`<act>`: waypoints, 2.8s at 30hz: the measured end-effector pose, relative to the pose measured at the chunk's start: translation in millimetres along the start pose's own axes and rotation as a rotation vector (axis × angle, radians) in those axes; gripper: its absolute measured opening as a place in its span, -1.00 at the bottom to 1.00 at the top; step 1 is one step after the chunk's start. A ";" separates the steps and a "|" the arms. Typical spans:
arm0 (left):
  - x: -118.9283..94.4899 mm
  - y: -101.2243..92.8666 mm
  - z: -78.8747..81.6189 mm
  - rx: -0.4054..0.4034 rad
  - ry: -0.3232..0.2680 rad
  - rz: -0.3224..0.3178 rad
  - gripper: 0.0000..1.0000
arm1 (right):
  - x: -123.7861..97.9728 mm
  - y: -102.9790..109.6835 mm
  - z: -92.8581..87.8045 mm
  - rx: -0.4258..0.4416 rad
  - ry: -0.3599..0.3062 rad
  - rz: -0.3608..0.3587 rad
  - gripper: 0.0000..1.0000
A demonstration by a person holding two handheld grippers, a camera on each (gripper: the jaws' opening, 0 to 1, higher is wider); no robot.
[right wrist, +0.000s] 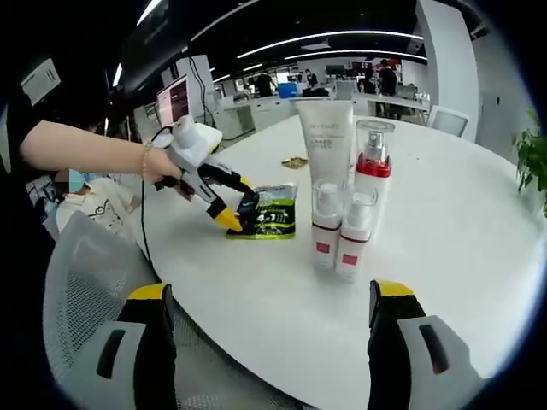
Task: Arrange the skincare products in the storage area until every visible bottle or jar stands upright without overlapping.
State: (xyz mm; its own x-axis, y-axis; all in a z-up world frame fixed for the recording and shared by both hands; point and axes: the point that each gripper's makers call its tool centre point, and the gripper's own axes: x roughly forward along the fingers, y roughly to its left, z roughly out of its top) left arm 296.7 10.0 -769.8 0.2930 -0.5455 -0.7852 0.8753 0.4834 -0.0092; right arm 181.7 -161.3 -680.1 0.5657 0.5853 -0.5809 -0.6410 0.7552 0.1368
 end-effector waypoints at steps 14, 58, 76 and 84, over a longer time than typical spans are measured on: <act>-19.3 -36.1 -26.9 0.054 0.017 -0.048 0.18 | 0.6 7.5 -0.9 -0.039 0.008 0.027 0.87; -33.7 -33.5 -22.2 -0.548 -0.016 0.317 0.98 | 2.2 19.4 -1.1 -0.079 0.021 0.081 0.85; -26.8 -40.3 -18.3 -0.868 0.006 0.561 0.98 | 2.7 26.0 0.2 -0.083 0.018 0.115 0.85; -14.2 -46.6 -17.6 -0.866 0.049 0.621 0.98 | 1.7 24.7 1.0 -0.069 0.006 0.118 0.85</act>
State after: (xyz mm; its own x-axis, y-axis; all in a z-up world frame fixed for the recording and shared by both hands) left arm 244.9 7.3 -769.1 0.5611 -0.0177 -0.8276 0.0009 0.9998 -0.0207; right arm 167.3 -141.3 -676.9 0.4810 0.6668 -0.5692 -0.7373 0.6589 0.1488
